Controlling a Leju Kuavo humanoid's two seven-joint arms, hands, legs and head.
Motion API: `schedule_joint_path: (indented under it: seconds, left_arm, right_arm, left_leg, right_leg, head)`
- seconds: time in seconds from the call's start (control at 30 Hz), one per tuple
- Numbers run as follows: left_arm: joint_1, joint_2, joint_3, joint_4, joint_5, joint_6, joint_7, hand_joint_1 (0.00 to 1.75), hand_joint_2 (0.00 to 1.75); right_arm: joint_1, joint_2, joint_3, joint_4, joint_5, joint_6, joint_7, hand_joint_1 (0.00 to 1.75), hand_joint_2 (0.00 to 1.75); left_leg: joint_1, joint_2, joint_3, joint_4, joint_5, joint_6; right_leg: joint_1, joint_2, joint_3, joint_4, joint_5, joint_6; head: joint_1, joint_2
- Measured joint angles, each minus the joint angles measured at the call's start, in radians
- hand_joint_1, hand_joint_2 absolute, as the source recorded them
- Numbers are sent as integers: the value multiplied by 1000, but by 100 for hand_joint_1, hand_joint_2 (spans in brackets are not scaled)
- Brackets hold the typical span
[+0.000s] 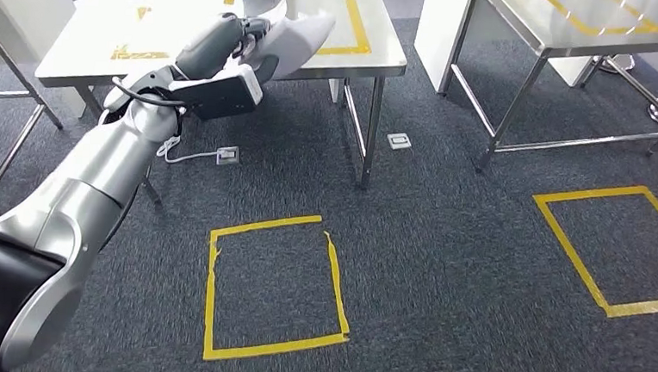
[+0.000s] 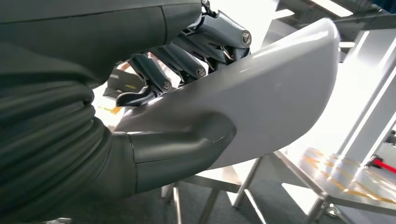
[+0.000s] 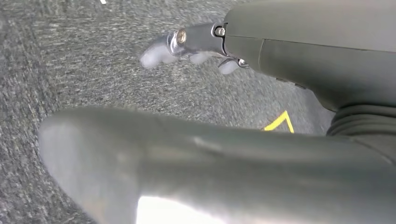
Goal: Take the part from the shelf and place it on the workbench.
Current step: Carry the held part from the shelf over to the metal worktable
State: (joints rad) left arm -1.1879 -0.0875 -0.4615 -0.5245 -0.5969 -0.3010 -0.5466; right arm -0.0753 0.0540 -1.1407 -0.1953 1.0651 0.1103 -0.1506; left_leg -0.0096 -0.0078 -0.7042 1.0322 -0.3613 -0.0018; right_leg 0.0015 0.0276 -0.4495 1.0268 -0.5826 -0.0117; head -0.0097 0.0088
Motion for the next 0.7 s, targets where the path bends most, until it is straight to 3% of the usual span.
schedule_joint_path:
  seconds: [0.07, 0.13, 0.17, 0.23, 0.27, 0.3, 0.33, 0.43, 0.47, 0.57, 0.6, 0.67, 0.7]
  left_arm:
    - [-6, -2, 0, -2, -7, 2, 3, 175, 175]
    - [-14, -2, 0, -1, -15, 4, 4, 175, 175]
    - [-14, -1, 0, 0, -18, 5, 5, 175, 175]
    - [-12, 5, 0, 5, -27, 6, 7, 175, 175]
    - [-10, 10, 0, 8, -30, 6, 9, 175, 175]
    - [-10, 15, 0, 12, -35, 6, 11, 175, 175]
    - [-10, 20, 0, 15, -40, 6, 13, 175, 175]
    - [-9, 32, 0, 30, -53, 10, 18, 175, 175]
    - [-9, 36, 0, 33, -58, 12, 20, 175, 175]
    - [-19, 51, 0, 38, -72, 22, 30, 175, 175]
    - [-24, 57, 0, 40, -76, 26, 34, 175, 175]
    - [-29, 66, 0, 46, -88, 31, 42, 175, 175]
    - [-29, 70, 1, 50, -94, 32, 45, 175, 175]
  right_arm:
    - [-1, -2, -1, 0, 2, 1, -1, 0, 0]
    - [-4, -4, -1, 0, 5, 3, 0, 0, 0]
    - [-6, -3, -1, 0, 7, 4, 0, 0, 0]
    - [-7, -3, -1, 0, 11, 4, 0, 0, 0]
    - [-6, -3, -1, 0, 12, 4, 0, 0, 0]
    - [-4, -3, -1, 0, 13, 5, 0, 0, 0]
    - [-3, -3, -1, 0, 13, 5, 0, 0, 0]
    - [3, -3, -2, 0, 13, 5, 1, 0, 0]
    - [4, -3, -2, 0, 12, 5, 2, 0, 0]
    - [2, -1, -4, 0, 9, 6, 3, 0, 0]
    - [1, -1, -4, 0, 9, 5, 2, 0, 0]
    - [-2, 0, -5, 0, 9, 5, 2, 0, 0]
    - [-3, 0, -5, 0, 9, 4, 2, 0, 0]
  left_leg:
    - [4, -2, 27, -2, -17, 13]
    - [8, -4, 56, -8, -35, 24]
    - [8, -4, 70, -11, -48, 27]
    - [9, -5, 101, -14, -74, 27]
    - [10, -6, 119, -14, -89, 26]
    - [11, -6, 139, -14, -105, 24]
    - [12, -6, 159, -14, -121, 21]
    - [11, -7, 208, -14, -170, 9]
    - [10, -9, 224, -14, -182, 3]
    - [9, -10, 254, 15, -184, -18]
    - [10, -8, 243, 47, -182, -23]
    - [12, -4, 184, 142, -205, -29]
    - [13, -4, 141, 193, -232, -33]
  right_leg:
    - [0, -5, -9, 45, 16, 11]
    - [-3, -13, -79, 152, 34, 22]
    - [-5, -16, -127, 212, 25, 28]
    - [-9, -18, -215, 284, -41, 36]
    - [-10, -19, -244, 285, -73, 39]
    - [-11, -20, -261, 260, -82, 40]
    - [-12, -22, -266, 213, -57, 40]
    - [-9, -27, -257, 38, 136, 29]
    - [-8, -28, -250, 10, 172, 23]
    - [-7, -25, -211, -6, 177, 0]
    - [-8, -25, -197, -10, 178, -9]
    - [-9, -26, -175, -12, 174, -24]
    - [-9, -26, -167, -11, 167, -27]
  head:
    - [2, 0]
    - [6, 0]
    - [9, 0]
    - [11, 0]
    - [12, 0]
    - [13, 0]
    - [13, 0]
    - [15, 0]
    - [15, 0]
    - [13, 0]
    - [10, 0]
    - [4, 0]
    - [1, 0]
